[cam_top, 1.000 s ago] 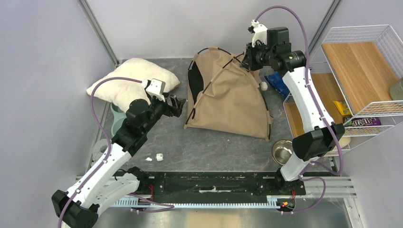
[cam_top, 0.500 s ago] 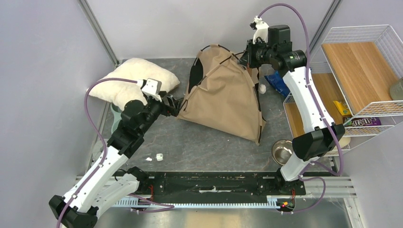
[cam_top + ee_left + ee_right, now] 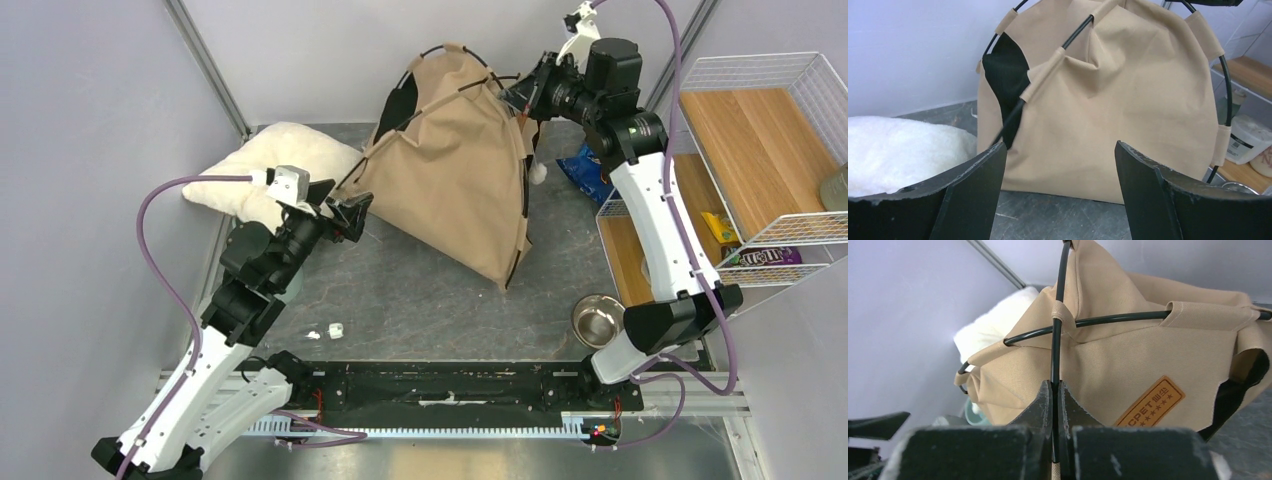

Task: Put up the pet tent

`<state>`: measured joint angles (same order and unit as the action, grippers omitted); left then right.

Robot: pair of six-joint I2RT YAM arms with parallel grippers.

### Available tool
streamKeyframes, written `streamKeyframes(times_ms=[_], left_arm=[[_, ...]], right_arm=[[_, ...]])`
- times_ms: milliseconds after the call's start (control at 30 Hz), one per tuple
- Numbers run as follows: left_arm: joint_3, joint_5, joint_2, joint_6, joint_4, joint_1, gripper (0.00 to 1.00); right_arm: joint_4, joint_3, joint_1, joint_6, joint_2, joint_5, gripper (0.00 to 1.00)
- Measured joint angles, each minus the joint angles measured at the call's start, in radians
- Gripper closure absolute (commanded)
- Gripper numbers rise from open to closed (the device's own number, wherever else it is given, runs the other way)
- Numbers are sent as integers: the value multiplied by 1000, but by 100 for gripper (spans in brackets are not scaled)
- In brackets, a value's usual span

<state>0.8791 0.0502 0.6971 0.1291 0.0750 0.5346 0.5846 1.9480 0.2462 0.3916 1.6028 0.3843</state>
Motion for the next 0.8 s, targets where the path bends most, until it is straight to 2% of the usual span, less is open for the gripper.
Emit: streamKeyframes(times_ms=[200,333,633,800], left_arm=[[19,-3,-11,0,1,0,15],[28,-9,-13,0,3,0,15],[43,-29,-18,0,17,0,16],[53,-26,-34,1,53,0,17]], right_arm=[[-98,-27,23,158,-30,-76,100],[-127,-26,93,216,-31,-142,100],[-186,-17,310,248,8,-308,100],[-249,-28,376,259,32,-375,100]])
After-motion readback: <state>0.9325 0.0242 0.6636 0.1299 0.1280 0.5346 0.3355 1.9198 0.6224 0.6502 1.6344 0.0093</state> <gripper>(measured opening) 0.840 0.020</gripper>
